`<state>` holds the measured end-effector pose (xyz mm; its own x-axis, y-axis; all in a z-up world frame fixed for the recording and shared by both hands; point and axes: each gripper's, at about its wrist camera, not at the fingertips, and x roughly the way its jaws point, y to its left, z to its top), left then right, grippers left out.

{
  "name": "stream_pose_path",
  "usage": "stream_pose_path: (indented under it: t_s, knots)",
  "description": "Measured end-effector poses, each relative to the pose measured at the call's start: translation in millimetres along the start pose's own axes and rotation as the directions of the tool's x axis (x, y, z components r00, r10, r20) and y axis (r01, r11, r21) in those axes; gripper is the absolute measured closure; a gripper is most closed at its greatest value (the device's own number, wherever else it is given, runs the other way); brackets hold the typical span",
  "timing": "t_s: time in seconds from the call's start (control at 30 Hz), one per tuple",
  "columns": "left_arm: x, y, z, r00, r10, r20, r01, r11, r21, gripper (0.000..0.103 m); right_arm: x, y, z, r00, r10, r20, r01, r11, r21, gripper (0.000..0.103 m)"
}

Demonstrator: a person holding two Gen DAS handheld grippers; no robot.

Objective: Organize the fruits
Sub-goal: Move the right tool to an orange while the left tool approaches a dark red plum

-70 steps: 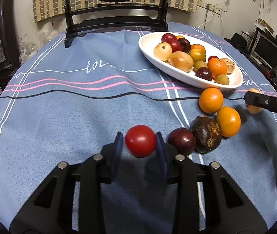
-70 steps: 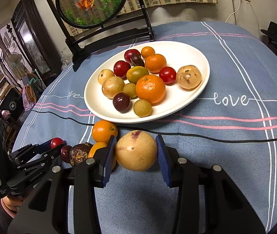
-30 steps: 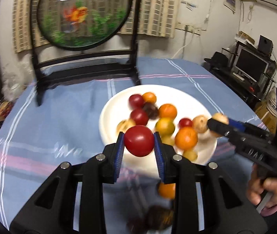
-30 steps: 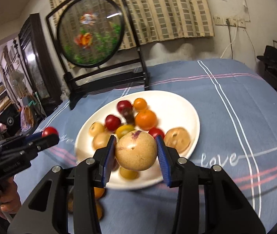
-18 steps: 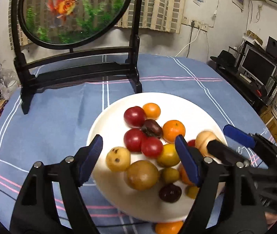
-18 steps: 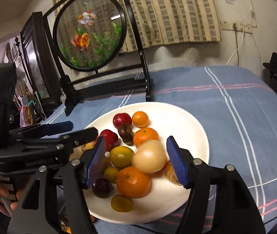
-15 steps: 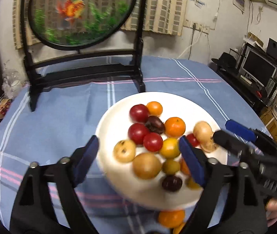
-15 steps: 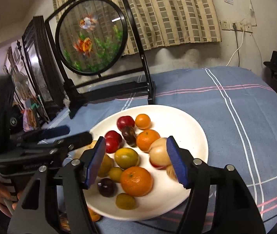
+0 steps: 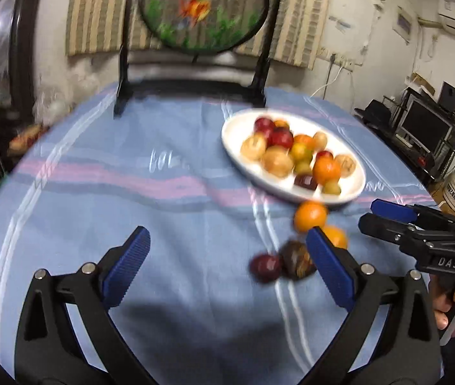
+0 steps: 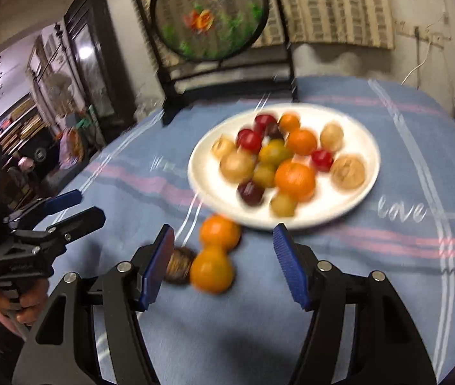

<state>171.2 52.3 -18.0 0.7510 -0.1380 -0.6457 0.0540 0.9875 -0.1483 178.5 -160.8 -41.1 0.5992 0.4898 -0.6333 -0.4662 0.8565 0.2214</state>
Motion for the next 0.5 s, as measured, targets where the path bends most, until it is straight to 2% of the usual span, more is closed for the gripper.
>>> stream_pose_path:
  t_s: [0.07, 0.17, 0.27, 0.5]
  knots:
    - [-0.1, 0.9, -3.6, 0.999, 0.044, -0.001, -0.044, 0.999, 0.012, 0.003, 6.5, 2.3, -4.1, 1.0, -0.001, -0.029, 0.001, 1.0, -0.01, 0.038]
    - [-0.8, 3.4, -2.0, 0.999, 0.037, 0.004, -0.037, 0.999, -0.015, 0.003, 15.1, 3.0, -7.8, 0.998, -0.003, -0.065, 0.003, 1.0, -0.007, 0.046]
    - [-3.7, 7.9, -0.9, 0.997, 0.071, 0.022, -0.071, 0.997, -0.022, 0.003, 20.3, 1.0, -10.6, 0.996, -0.008, -0.089, 0.008, 1.0, 0.003, 0.05]
    - [-10.8, 22.3, 3.2, 0.998, 0.052, 0.029, -0.048, 0.993, -0.112, 0.003, 31.7, 4.8, -15.5, 0.992, -0.012, -0.125, 0.011, 1.0, -0.013, 0.053]
